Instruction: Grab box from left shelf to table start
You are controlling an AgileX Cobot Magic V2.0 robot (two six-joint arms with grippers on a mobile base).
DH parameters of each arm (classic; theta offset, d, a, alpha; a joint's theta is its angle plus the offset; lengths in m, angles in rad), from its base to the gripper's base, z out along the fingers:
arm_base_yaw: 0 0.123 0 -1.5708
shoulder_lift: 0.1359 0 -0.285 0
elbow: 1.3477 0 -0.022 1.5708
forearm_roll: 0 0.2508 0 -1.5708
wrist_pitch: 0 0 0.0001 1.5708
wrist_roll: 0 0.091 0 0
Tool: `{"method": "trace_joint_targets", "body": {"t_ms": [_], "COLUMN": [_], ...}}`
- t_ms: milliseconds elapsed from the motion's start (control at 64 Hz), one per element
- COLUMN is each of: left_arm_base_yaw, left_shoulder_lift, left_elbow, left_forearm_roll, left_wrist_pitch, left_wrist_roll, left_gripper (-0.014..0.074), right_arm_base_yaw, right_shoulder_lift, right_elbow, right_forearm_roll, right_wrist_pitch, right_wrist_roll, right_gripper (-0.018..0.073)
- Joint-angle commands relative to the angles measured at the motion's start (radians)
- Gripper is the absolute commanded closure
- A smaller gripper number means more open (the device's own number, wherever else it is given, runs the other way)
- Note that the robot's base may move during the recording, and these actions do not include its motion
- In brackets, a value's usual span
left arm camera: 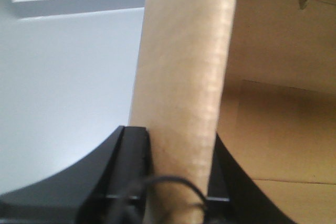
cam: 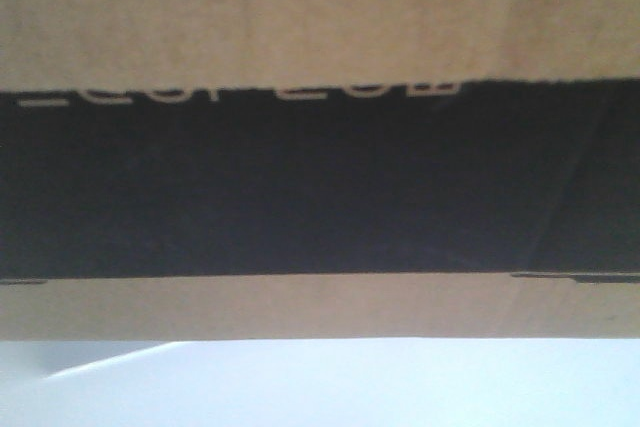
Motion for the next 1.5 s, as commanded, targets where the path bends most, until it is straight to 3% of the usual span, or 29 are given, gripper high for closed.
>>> {"method": "trace_joint_targets", "body": {"t_ms": [0, 1485], "left_arm_base_yaw": [0.001, 0.001], "left_shoulder_lift": [-0.004, -0.004], "left_elbow": [-0.040, -0.040], "left_forearm_roll": [-0.071, -0.076], "left_wrist_pitch": [0.070, 0.070], "left_wrist_roll": [-0.041, -0.041], "left_gripper": [0.0610, 0.0610], "right_arm_base_yaw": [-0.007, -0.007], "right_shoulder_lift": [0.005, 0.005], "right_elbow": [-0.026, -0.026], "right_forearm_roll": [-0.041, -0.041], "right_wrist_pitch": [0.025, 0.025], "right_wrist_roll": [-0.004, -0.004], "right_gripper": [0.0537, 0.0537]}}
